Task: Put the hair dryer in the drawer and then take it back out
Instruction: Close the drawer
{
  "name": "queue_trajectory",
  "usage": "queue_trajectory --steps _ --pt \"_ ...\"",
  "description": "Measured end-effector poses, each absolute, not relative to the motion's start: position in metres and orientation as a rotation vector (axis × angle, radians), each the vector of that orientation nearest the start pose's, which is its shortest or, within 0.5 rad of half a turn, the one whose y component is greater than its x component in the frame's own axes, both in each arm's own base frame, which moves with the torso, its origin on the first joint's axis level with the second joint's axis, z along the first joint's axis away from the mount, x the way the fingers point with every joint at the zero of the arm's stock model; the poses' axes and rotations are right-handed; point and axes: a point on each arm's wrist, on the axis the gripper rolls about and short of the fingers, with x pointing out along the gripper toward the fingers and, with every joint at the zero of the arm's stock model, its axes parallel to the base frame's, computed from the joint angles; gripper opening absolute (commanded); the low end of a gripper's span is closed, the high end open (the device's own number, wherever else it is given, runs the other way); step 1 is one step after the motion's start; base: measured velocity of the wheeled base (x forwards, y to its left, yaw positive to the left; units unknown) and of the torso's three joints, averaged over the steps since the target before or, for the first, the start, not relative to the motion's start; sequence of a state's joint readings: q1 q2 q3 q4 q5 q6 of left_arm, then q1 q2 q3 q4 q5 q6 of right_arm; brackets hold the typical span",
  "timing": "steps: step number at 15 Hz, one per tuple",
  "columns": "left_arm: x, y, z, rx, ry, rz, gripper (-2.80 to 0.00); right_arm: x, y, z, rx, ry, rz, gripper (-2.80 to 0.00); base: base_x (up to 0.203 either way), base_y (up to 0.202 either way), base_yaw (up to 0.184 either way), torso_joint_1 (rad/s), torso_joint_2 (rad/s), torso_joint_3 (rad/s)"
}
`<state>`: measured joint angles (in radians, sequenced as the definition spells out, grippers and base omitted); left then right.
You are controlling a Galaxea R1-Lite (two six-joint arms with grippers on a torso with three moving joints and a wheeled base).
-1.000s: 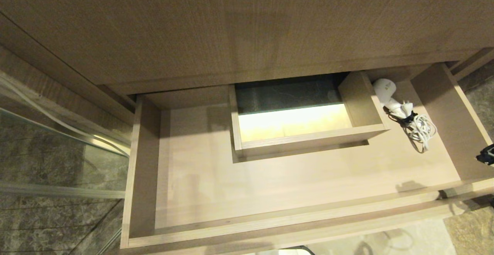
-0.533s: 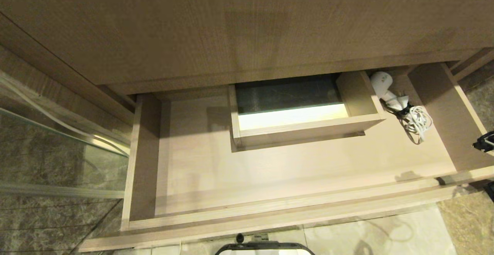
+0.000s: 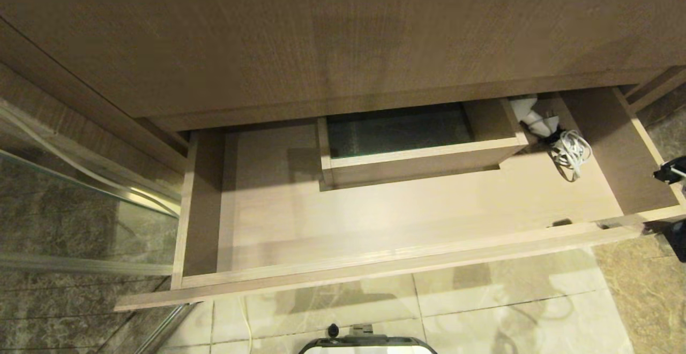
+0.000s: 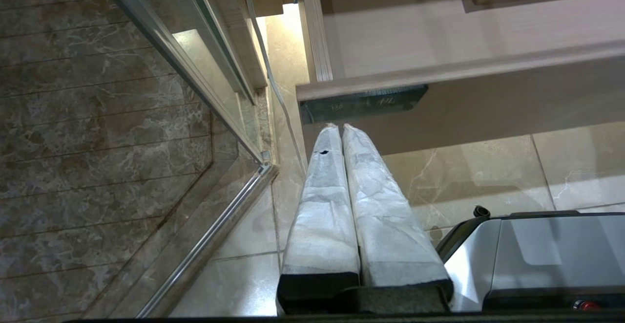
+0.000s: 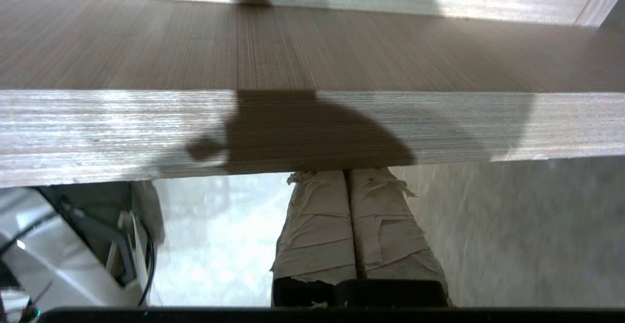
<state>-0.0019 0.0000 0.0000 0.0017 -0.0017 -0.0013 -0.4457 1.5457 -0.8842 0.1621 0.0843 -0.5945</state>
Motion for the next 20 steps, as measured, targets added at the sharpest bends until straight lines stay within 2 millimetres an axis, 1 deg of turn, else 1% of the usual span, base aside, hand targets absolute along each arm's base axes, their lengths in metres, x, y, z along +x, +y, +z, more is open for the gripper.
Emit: queue_trajectory --steps 5,9,12,20 --pt "-0.023 0.0 0.075 -0.001 0.002 -0.004 -2.8 0.245 -0.112 0.189 -0.361 0.724 -0.056 -2.8 0.0 0.0 0.0 0.0 0.0 0.0" --pt "-0.023 0.0 0.075 -0.001 0.002 -0.004 -2.8 0.26 -0.117 0.193 -0.375 0.662 -0.043 -2.8 0.0 0.0 0.0 0.0 0.0 0.0" --pt "-0.023 0.0 0.075 -0.001 0.001 -0.003 -2.8 0.277 -0.121 0.2 -0.395 0.571 -0.017 -2.8 0.0 0.0 0.0 0.0 0.0 0.0" --pt "-0.023 0.0 0.075 -0.001 0.002 -0.004 -2.8 0.318 -0.127 0.21 -0.462 0.405 -0.002 -2.8 0.0 0.0 0.0 0.0 0.0 0.0"
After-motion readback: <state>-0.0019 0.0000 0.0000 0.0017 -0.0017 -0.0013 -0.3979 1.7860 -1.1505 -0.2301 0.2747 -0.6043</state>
